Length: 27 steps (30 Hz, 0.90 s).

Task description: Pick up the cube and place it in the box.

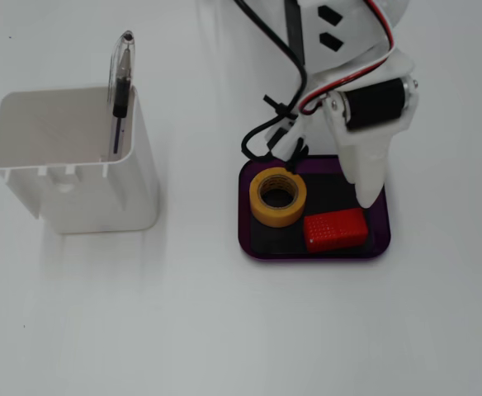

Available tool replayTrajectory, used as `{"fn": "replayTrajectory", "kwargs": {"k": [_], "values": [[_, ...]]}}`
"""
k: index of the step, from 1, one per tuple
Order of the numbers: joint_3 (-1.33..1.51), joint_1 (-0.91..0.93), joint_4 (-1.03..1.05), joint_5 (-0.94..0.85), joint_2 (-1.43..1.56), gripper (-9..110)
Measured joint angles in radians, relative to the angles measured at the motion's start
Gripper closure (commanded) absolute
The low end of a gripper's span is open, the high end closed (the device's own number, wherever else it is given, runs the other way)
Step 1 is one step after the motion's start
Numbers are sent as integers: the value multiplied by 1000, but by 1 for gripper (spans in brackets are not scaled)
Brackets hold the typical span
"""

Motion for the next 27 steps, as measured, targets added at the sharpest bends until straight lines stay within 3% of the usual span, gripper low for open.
{"fn": "replayTrajectory", "kwargs": {"k": [9,18,27], "values": [[-130,18,186,0,29,88],[-218,25,443,0,382,88],[140,63,514,0,781,88]]}}
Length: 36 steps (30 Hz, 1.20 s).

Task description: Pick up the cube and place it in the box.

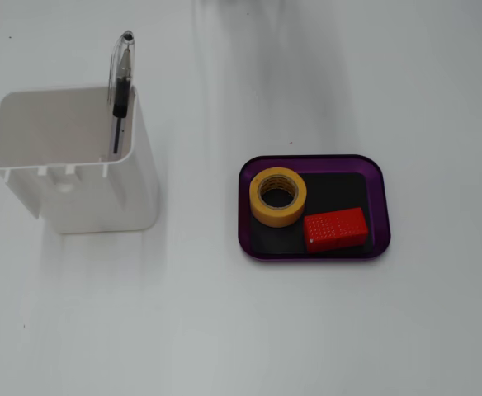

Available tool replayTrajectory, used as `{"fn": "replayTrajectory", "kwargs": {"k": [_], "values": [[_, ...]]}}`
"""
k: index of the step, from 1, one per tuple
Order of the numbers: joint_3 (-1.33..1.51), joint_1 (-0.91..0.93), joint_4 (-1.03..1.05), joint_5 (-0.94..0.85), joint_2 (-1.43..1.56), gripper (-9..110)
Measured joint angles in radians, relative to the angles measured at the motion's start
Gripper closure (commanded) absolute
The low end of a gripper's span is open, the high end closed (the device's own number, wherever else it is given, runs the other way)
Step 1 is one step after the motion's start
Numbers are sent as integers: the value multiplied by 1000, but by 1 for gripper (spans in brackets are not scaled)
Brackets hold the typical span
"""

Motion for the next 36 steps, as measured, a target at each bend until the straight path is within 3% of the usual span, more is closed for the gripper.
{"fn": "replayTrajectory", "kwargs": {"k": [6,21,26,33,36], "values": [[445,101,-118,0,268,88],[1333,133,-365,0,1032,88],[1485,132,-342,-2,1255,88],[1557,132,-305,9,1256,89],[1559,132,-304,9,1256,98]]}}
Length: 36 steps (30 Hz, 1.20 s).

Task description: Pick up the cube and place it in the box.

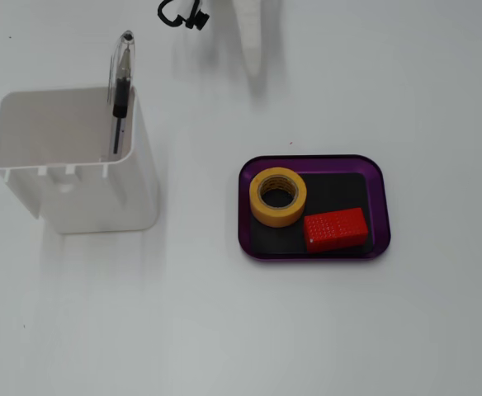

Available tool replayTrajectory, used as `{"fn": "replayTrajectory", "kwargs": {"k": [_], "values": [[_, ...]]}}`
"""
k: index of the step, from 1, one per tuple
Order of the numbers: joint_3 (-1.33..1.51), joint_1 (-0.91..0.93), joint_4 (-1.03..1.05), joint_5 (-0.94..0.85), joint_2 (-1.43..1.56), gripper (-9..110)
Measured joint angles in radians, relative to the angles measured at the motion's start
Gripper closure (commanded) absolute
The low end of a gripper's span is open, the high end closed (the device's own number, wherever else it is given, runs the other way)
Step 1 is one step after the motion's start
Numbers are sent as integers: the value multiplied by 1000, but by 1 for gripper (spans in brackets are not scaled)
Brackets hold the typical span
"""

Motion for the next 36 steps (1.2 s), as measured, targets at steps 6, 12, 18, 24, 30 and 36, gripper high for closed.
{"fn": "replayTrajectory", "kwargs": {"k": [6,12,18,24,30,36], "values": [[0,0,23,0,0,102],[0,0,23,0,0,102],[0,-5,23,0,0,102],[0,-5,23,0,0,102],[0,-5,23,0,0,102],[0,-5,23,0,0,102]]}}
